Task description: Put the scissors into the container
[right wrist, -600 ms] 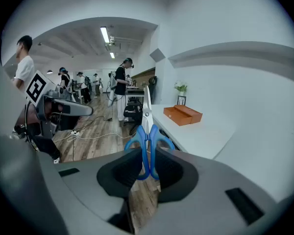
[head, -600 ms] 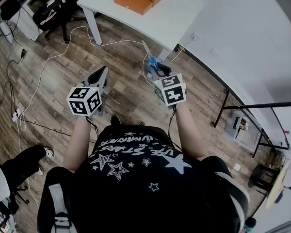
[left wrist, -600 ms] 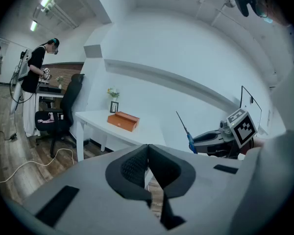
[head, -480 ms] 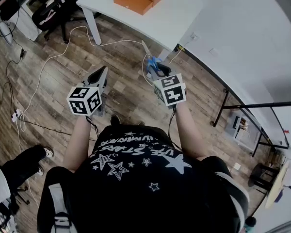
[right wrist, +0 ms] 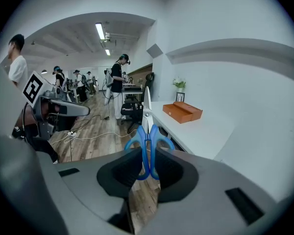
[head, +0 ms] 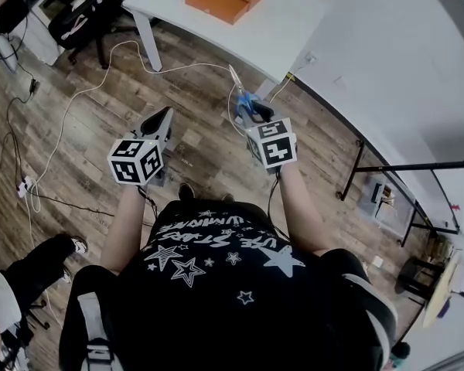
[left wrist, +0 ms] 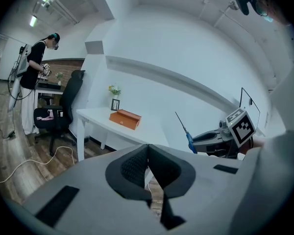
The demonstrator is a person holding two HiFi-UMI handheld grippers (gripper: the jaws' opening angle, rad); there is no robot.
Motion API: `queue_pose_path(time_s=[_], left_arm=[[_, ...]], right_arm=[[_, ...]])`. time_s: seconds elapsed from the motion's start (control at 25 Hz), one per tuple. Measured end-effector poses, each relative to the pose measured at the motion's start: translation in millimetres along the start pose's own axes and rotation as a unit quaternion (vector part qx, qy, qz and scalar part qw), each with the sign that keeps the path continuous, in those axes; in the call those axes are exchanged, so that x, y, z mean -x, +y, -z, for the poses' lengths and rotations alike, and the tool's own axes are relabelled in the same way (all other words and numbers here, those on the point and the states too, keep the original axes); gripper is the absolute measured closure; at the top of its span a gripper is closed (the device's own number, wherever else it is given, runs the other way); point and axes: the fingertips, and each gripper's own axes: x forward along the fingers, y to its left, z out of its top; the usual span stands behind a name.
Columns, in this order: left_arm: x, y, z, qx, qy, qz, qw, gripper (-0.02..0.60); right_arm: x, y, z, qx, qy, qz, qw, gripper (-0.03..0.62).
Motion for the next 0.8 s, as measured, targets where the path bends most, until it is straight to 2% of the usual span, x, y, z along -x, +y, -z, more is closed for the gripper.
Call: queue_pose_path(time_s=[0.16,0.52,0.8], left_arm=[[10.8,28.6,-9.0,0.001,-0.003,0.0,1.0,0.563],[32.2,90.4,-11.7,0.002,0.0,0.007,1.0,0.563],[20.7,115.3,-20.5,0.015,-0.004,0.003,0.9999,0.563]], right_arm=[[-15.1,14.9,-16.7,-0.012,-0.005,0.005,1.0,0.493],[-48.5,69.9,-35.2,0.007,0.005,0.014,1.0,0.493],[-70.8,63.7,-50.0,0.009,0.01,0.013,1.0,0.493]])
